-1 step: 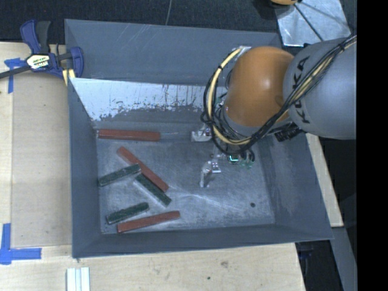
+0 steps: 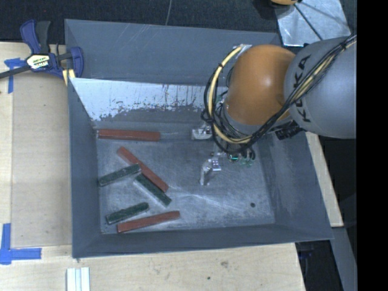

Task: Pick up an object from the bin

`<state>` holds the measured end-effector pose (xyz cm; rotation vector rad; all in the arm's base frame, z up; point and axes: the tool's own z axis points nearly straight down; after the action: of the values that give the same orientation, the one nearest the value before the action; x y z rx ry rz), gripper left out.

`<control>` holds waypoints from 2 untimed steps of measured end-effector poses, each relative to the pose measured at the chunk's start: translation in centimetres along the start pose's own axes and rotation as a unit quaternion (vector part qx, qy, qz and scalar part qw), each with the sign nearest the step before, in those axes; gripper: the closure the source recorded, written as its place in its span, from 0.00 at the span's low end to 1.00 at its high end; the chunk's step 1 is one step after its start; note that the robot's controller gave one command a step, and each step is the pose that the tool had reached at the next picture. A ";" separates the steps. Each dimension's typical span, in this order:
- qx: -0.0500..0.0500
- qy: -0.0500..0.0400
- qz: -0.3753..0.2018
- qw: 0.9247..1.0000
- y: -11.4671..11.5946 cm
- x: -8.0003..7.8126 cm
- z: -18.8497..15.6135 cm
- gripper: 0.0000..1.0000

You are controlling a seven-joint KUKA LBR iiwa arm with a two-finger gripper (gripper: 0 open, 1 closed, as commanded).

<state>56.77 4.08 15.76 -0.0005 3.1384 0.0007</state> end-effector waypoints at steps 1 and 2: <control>0.000 0.001 -0.033 0.999 5.8 1.6 7.3 1.00; 0.000 0.001 -0.033 0.999 5.8 1.6 7.3 0.00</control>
Offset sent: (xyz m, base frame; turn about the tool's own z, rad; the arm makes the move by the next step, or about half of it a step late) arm 0.0000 0.0000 0.0000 0.0000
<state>55.15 9.91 8.44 -0.1041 3.1396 0.0003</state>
